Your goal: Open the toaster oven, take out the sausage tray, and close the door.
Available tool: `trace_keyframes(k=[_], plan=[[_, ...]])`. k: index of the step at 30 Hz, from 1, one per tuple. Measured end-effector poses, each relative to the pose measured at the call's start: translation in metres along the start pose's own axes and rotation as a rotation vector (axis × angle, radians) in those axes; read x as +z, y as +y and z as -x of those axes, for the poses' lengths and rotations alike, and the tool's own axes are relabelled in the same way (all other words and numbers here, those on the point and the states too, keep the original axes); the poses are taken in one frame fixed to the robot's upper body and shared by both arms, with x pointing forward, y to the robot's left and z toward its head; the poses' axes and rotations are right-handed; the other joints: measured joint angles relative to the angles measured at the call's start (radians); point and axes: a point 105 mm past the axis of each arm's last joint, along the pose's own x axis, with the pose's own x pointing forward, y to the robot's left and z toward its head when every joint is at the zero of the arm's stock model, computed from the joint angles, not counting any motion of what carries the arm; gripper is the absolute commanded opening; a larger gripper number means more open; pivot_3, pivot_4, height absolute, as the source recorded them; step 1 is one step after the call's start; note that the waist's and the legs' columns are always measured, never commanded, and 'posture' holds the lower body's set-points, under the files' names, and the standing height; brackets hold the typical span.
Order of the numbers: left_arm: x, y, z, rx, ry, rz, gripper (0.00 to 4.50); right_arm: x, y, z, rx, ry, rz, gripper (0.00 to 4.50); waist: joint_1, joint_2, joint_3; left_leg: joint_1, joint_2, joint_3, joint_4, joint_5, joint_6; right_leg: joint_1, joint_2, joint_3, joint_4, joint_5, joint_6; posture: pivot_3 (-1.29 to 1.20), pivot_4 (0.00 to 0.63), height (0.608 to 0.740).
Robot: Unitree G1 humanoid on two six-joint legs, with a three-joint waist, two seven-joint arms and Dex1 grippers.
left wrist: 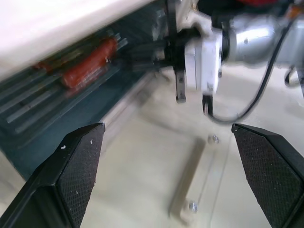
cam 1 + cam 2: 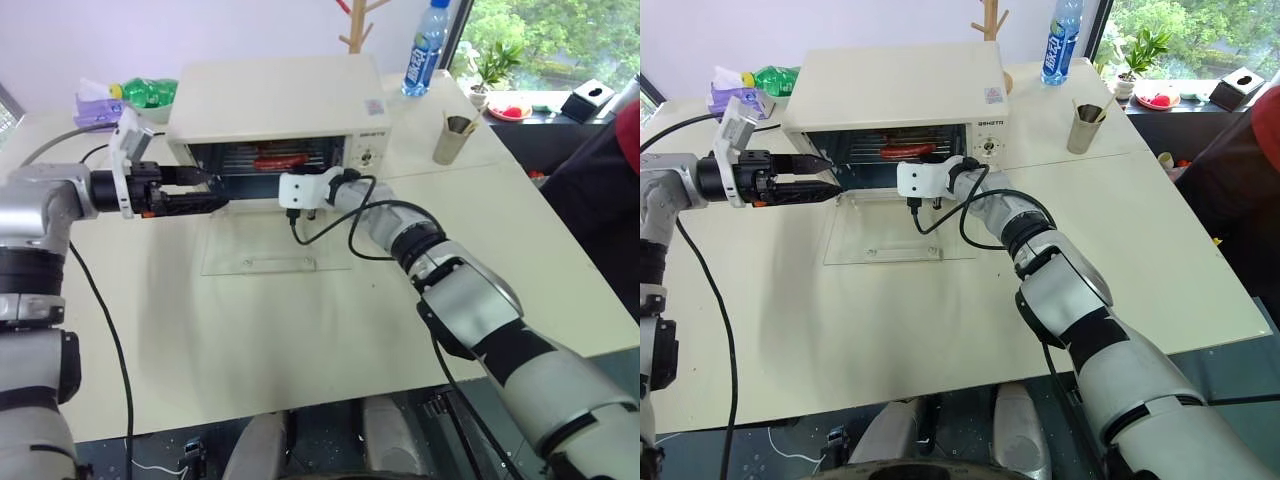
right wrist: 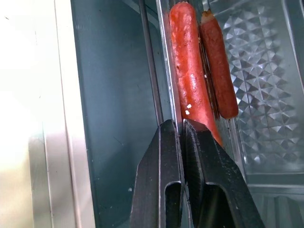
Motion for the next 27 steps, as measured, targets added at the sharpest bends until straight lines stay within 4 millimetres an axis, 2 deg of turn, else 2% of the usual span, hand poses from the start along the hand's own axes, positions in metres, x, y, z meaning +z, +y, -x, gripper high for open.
trace_keyframes(k=[6, 13, 19, 27], plan=[[0.004, 0.013, 0.003, 0.021, 0.034, -0.040, 4.50, 0.000, -0.001, 0.002, 0.000, -0.011, 0.006, 0.08, 0.000, 0.000, 0.000, -0.001, 0.000, 0.000, 0.000, 0.000, 0.000, 0.000, 0.000, 0.000, 0.000, 0.000, 0.000, 0.00, 0.150, 0.739], [0.003, 0.026, -0.005, 0.037, 0.042, -0.060, 4.50, 0.005, 0.002, 0.005, 0.006, -0.045, 0.012, 0.08, -0.001, 0.000, 0.000, -0.003, -0.001, 0.000, 0.000, 0.000, 0.000, -0.002, 0.000, 0.000, 0.001, 0.000, 0.000, 0.00, 0.150, 0.739], [0.000, 0.029, -0.012, 0.035, 0.050, -0.069, 4.50, 0.012, 0.009, 0.013, 0.013, -0.085, 0.016, 0.08, -0.003, 0.000, 0.000, -0.003, -0.001, 0.000, 0.001, 0.000, 0.000, -0.002, 0.000, 0.000, 0.002, 0.000, 0.000, 0.00, 0.150, 0.739], [0.002, 0.031, -0.013, 0.037, 0.054, -0.076, 4.50, 0.018, 0.020, 0.026, 0.028, -0.103, 0.001, 0.08, -0.004, -0.001, 0.000, -0.004, -0.001, 0.000, 0.007, 0.000, 0.000, -0.002, 0.001, 0.000, 0.003, 0.000, 0.000, 0.00, 0.150, 0.739]])
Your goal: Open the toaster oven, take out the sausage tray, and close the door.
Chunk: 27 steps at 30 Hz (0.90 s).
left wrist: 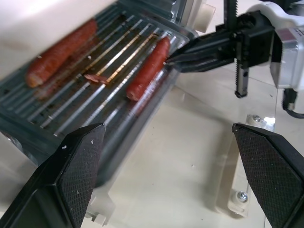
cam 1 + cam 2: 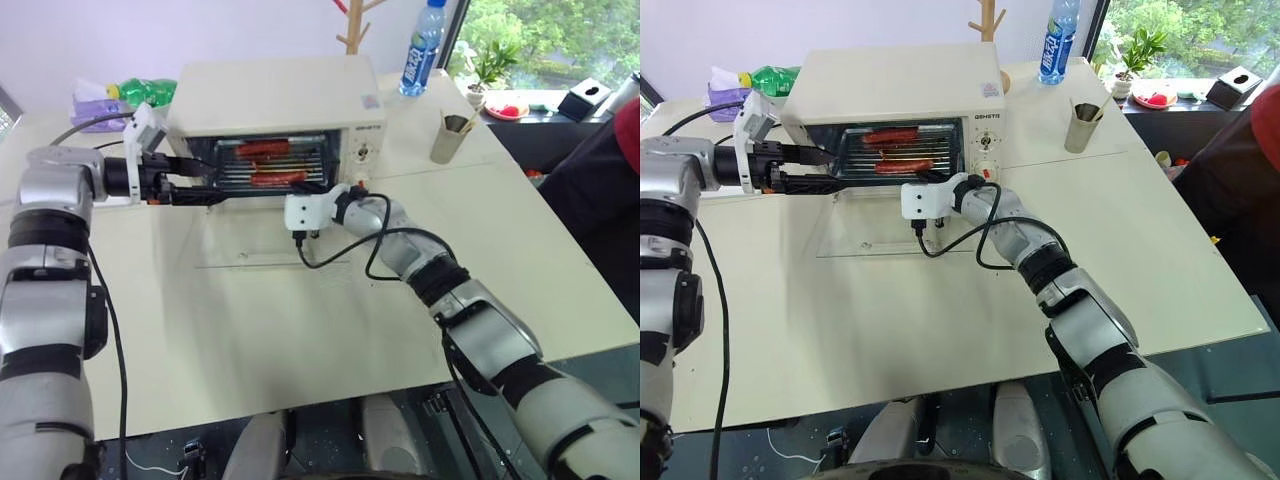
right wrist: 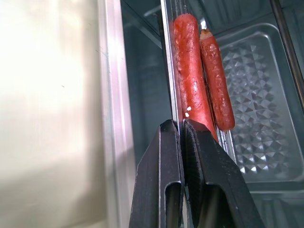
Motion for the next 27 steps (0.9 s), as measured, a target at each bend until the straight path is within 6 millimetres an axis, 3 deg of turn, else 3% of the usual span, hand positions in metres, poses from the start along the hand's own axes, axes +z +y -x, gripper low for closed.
trace_keyframes(k=[3, 6, 9, 21, 27], plan=[[0.001, 0.000, 0.001, 0.002, -0.005, 0.000, 4.50, 0.000, 0.000, 0.000, 0.003, 0.005, -0.008, 0.08, 0.001, 0.000, 0.000, 0.000, 0.000, 0.000, 0.001, 0.000, 0.000, 0.000, 0.000, 0.000, 0.001, 0.000, 0.000, 0.00, 0.150, 0.739], [0.001, 0.000, 0.001, 0.002, -0.007, 0.000, 4.50, 0.001, -0.002, -0.001, -0.009, 0.001, -0.033, 1.06, 0.001, 0.000, 0.000, 0.000, 0.000, 0.000, 0.001, 0.000, 0.000, 0.000, 0.000, 0.000, 0.001, 0.000, 0.000, 0.00, 0.150, 0.739], [0.002, 0.000, 0.001, 0.001, -0.009, -0.003, 4.50, 0.006, -0.014, -0.006, -0.039, -0.008, -0.030, 2.52, 0.001, 0.000, 0.000, 0.000, 0.000, 0.000, 0.002, 0.000, 0.000, 0.000, 0.000, 0.000, 0.002, 0.000, 0.000, 0.00, 0.150, 0.739], [0.006, 0.000, 0.004, 0.009, -0.015, -0.014, 4.50, 0.002, -0.006, -0.011, -0.026, 0.002, -0.051, 2.52, 0.005, 0.000, 0.000, 0.000, 0.000, 0.000, 0.004, 0.000, 0.000, 0.001, 0.000, 0.000, 0.004, 0.000, 0.000, 0.00, 0.150, 0.739], [0.007, 0.001, 0.005, 0.014, -0.025, -0.015, 4.50, 0.006, -0.017, -0.004, -0.052, -0.024, -0.013, 2.52, 0.005, 0.000, 0.000, 0.000, 0.000, 0.000, 0.004, 0.000, 0.001, 0.000, 0.000, 0.000, 0.008, 0.000, 0.000, 0.00, 0.150, 0.739]])
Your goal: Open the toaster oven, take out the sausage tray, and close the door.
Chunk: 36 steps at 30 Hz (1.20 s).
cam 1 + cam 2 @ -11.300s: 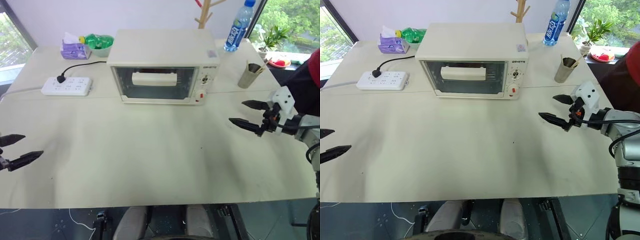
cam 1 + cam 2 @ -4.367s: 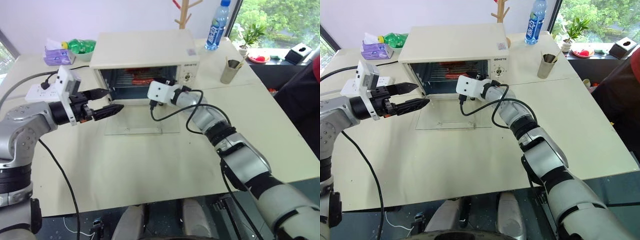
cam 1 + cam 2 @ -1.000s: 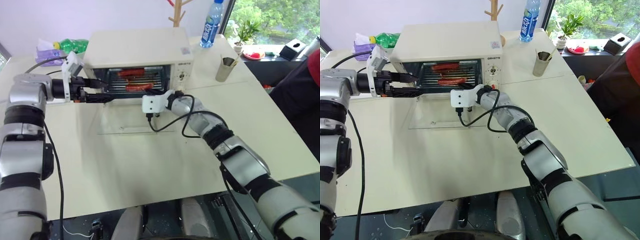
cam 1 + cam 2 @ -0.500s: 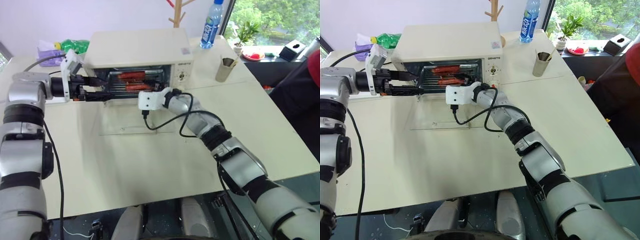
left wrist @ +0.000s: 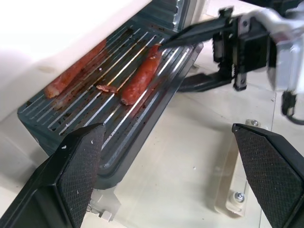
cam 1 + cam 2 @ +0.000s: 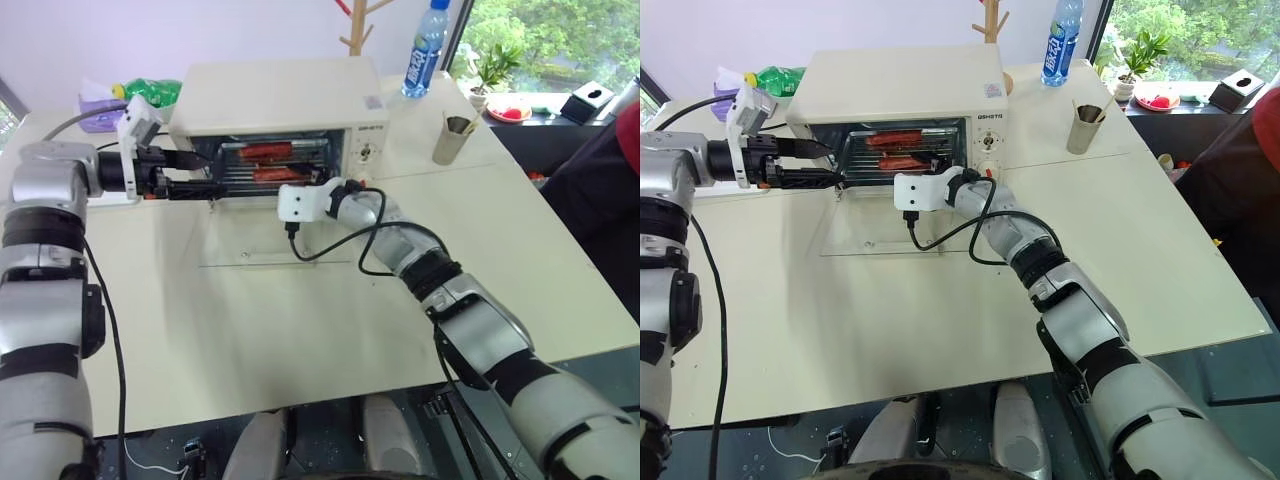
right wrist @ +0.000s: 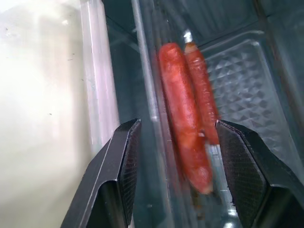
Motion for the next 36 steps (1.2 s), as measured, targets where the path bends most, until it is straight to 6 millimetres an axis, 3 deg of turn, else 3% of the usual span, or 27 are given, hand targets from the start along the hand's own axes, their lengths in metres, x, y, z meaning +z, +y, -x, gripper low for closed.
trace_keyframes(k=[15, 36], plan=[[0.001, 0.000, -0.001, 0.002, -0.010, 0.000, 4.50, -0.006, 0.023, 0.001, 0.048, 0.031, -0.048, 2.52, 0.000, 0.000, 0.000, 0.000, 0.000, 0.000, 0.002, -0.001, 0.001, 0.000, 0.000, 0.000, 0.003, 0.000, 0.000, 0.00, 0.150, 0.739], [0.006, -0.001, 0.000, -0.001, -0.015, -0.014, 4.50, -0.023, 0.018, -0.021, 0.060, 0.121, -0.011, 2.52, -0.003, 0.000, 0.000, 0.000, 0.000, 0.000, 0.002, 0.000, 0.000, -0.001, 0.000, 0.000, 0.003, 0.000, 0.000, 0.00, 0.150, 0.739]])
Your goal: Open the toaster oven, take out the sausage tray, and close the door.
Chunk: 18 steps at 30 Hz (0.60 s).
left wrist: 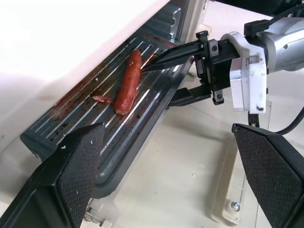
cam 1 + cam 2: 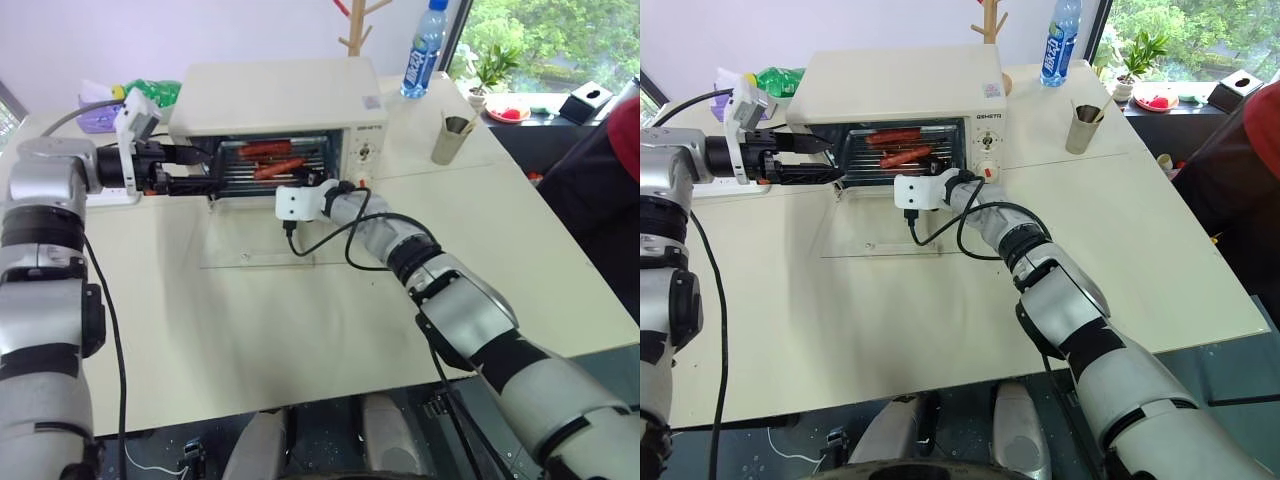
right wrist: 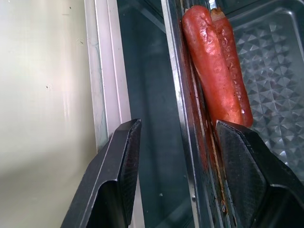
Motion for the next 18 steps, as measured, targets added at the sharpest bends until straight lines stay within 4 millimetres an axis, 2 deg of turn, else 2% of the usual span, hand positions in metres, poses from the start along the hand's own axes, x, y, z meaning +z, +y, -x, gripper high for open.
trace_keyframes(k=[3, 6, 7, 18], plan=[[-0.0001, -0.0001, 0.0000, 0.000, 0.000, -0.001, 4.50, -0.0005, 0.0001, 0.0000, -0.004, -0.002, 0.002, 1.75, 0.000, 0.000, 0.000, 0.000, 0.000, 0.000, 0.000, 0.000, 0.000, 0.000, 0.000, 0.000, 0.000, 0.000, 0.000, 0.00, 0.150, 0.739], [-0.0004, -0.0001, 0.0000, 0.001, 0.000, 0.000, 4.50, 0.0019, -0.0039, -0.0001, -0.022, -0.013, 0.008, 0.31, 0.000, 0.000, 0.000, 0.000, 0.000, 0.000, 0.000, 0.000, 0.000, 0.000, 0.000, 0.000, 0.000, 0.000, 0.000, 0.00, 0.150, 0.739], [-0.0004, -0.0001, 0.0000, 0.001, 0.000, 0.000, 4.50, 0.0033, -0.0053, -0.0001, -0.022, -0.020, 0.036, 0.14, 0.000, 0.000, 0.000, 0.000, 0.000, 0.000, 0.000, 0.000, 0.000, 0.000, 0.000, 0.000, 0.000, 0.000, 0.000, 0.00, 0.150, 0.739], [-0.0006, -0.0009, -0.0009, -0.007, 0.000, 0.001, 4.50, 0.0051, -0.0069, 0.0005, -0.024, -0.031, 0.052, 0.14, -0.003, 0.000, 0.000, 0.000, 0.000, 0.000, 0.000, 0.000, 0.000, 0.000, 0.000, 0.000, 0.000, 0.000, 0.000, 0.00, 0.150, 0.739]])
